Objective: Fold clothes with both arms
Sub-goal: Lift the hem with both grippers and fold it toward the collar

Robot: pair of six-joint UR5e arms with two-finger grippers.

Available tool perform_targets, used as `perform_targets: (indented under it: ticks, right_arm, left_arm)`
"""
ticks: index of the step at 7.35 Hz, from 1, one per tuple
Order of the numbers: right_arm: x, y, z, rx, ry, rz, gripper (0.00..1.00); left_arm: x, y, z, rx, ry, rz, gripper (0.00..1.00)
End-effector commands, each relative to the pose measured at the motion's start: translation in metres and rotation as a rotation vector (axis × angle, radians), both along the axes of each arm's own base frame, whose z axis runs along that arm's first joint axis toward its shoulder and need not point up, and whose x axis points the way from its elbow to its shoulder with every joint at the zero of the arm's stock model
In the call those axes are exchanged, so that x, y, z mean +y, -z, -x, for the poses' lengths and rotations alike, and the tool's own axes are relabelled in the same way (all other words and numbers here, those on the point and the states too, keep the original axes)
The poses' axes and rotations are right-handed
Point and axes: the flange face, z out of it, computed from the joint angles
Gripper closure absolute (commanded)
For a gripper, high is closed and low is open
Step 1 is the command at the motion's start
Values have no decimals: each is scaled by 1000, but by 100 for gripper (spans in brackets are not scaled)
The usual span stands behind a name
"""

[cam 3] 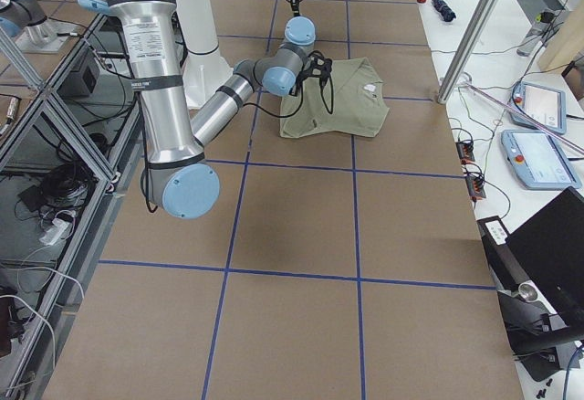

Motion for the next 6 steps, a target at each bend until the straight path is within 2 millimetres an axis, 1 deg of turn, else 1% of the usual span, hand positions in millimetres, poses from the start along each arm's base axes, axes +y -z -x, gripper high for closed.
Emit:
perform_targets:
  ticks: [1,2,3,4,5,6]
  right_arm:
    - [-85,1,5,39,-75,-46,100]
    - [-120,10,19,66,-116,-53,100]
    - [-151,6,36,106,-145,-41,100]
    - [-174,1,49,130,-166,-38,100]
    - [-198,-7,66,137,-171,-35,100]
    - [-210,-20,76,134,-172,-37,100]
  left_arm:
    - [-85,-19,-11,9,62,-60,100]
    - [-124,-34,-6,26,118,-77,100]
    - [-161,-40,-5,18,145,-93,100]
    - [-190,-46,-10,4,148,-112,100]
    - [-203,-60,-19,20,153,-130,100]
    - [-212,-72,-27,36,156,-140,100]
